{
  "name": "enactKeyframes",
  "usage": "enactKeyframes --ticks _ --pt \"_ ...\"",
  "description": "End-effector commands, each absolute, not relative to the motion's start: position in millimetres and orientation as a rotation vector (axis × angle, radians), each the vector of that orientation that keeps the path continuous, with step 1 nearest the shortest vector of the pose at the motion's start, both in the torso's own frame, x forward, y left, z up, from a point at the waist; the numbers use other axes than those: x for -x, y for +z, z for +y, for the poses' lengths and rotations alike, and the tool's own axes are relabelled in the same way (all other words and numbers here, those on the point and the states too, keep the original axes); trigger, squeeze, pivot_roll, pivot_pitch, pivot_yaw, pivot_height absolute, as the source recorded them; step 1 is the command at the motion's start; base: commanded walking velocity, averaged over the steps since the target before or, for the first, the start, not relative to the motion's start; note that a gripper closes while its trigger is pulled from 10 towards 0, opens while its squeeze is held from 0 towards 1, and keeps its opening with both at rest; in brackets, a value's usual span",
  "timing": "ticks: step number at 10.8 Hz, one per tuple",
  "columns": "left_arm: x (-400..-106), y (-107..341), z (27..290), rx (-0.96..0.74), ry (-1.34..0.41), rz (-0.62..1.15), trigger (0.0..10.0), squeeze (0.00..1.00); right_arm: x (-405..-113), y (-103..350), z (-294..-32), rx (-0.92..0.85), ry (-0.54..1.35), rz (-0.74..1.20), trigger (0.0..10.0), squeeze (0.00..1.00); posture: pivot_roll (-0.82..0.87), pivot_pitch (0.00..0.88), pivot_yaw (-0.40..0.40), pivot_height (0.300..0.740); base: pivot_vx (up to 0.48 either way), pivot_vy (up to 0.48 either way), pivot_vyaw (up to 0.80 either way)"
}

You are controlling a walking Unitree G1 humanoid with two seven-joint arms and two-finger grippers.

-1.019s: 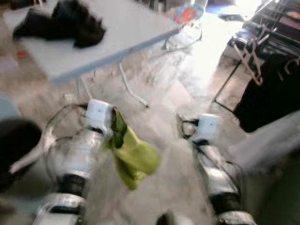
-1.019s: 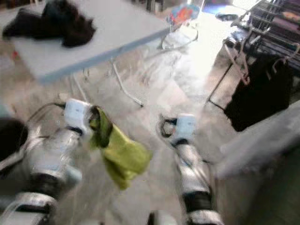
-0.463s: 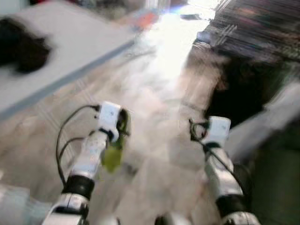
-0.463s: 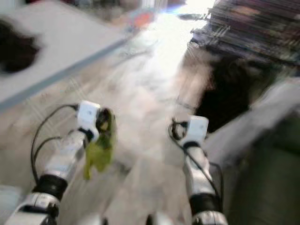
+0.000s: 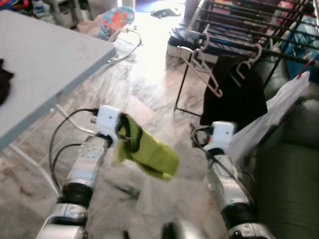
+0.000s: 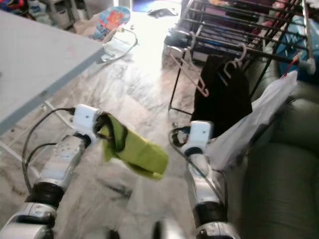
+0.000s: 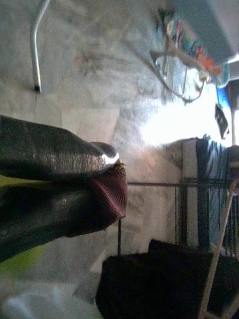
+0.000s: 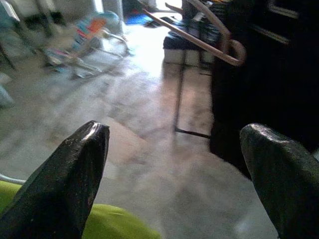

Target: Hang hanger

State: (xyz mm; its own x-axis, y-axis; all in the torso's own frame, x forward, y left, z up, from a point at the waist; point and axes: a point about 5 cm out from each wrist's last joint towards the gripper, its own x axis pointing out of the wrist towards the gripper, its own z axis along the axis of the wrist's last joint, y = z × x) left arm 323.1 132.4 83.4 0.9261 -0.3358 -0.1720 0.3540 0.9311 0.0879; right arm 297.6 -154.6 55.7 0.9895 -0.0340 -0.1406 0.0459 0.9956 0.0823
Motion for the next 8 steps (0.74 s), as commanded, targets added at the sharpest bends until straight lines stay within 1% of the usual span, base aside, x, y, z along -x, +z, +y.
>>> enactKeyframes --ticks 1,4,7,8 --pt "-326.3 91.9 139.8 -0.151 -0.344 0.126 10.0 0.00 -299.7 59.7 -148.6 -0.090 -0.025 0.124 10.0 0.00 0.00 0.044 -0.061 0.740 0.244 0.416 0.00" --pt "-325.6 90.9 138.1 -0.183 -0.365 0.132 10.0 0.00 -300.1 60.2 -148.1 -0.089 -0.028 0.124 10.0 0.00 0.00 0.045 -0.059 0.740 0.000 0.442 0.00" --pt "-323.3 91.0 134.6 -0.178 -0.378 0.126 10.0 0.00 -300.0 61.5 -148.8 -0.073 -0.040 0.114 10.0 0.00 0.00 0.048 -0.056 0.740 0.000 0.467 0.00" --pt "-320.4 90.8 133.5 -0.153 -0.396 0.123 10.0 0.00 -300.0 64.1 -148.7 -0.058 -0.051 0.098 10.0 0.00 0.00 0.049 -0.054 0.740 0.000 0.240 0.00"
